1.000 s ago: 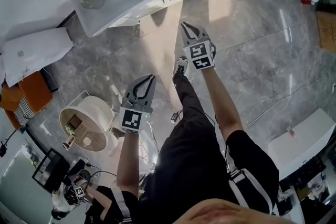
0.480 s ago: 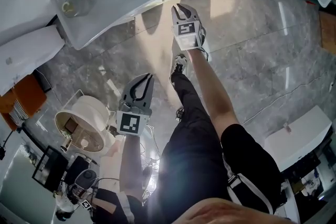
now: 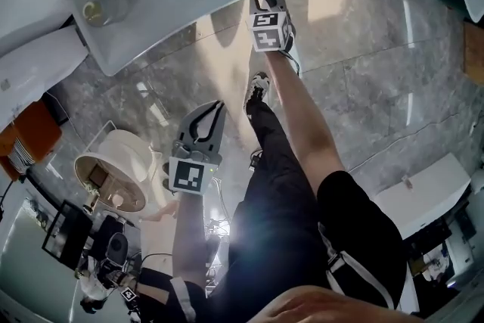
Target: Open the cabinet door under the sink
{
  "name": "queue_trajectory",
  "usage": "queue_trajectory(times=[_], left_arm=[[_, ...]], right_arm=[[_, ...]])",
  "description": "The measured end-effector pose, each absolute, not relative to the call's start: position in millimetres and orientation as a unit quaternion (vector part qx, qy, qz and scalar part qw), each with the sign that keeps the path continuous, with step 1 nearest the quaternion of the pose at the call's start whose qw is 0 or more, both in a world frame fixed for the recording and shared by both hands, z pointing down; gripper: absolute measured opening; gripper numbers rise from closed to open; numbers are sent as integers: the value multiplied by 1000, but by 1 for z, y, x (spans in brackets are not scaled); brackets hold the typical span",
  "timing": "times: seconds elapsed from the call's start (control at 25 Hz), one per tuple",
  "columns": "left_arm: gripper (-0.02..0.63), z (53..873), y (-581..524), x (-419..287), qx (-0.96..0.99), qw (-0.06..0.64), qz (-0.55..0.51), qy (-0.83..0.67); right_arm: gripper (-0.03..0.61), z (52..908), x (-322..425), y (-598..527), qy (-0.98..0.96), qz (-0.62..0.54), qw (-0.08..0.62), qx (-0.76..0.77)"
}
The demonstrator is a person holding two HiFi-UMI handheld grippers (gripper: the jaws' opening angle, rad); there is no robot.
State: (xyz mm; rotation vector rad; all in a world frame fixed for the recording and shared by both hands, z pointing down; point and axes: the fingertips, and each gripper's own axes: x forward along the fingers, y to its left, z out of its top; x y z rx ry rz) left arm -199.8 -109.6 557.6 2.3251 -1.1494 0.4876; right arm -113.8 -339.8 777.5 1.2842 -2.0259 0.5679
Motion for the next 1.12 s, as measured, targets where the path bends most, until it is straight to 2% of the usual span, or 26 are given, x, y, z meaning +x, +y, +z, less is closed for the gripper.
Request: queue_trajectory(times=[0.28, 0.52, 1.12], left_arm=[[28, 571, -100, -210, 841, 268, 186, -431], [28, 568, -106, -203, 842, 261, 176, -438], [28, 586, -75, -184, 834, 277, 185, -440]], right_arm=[[118, 795, -119, -350, -767, 228, 342, 492], [103, 796, -119, -347, -777, 234, 317, 492], [97, 798, -92, -306, -801, 181, 306, 482]])
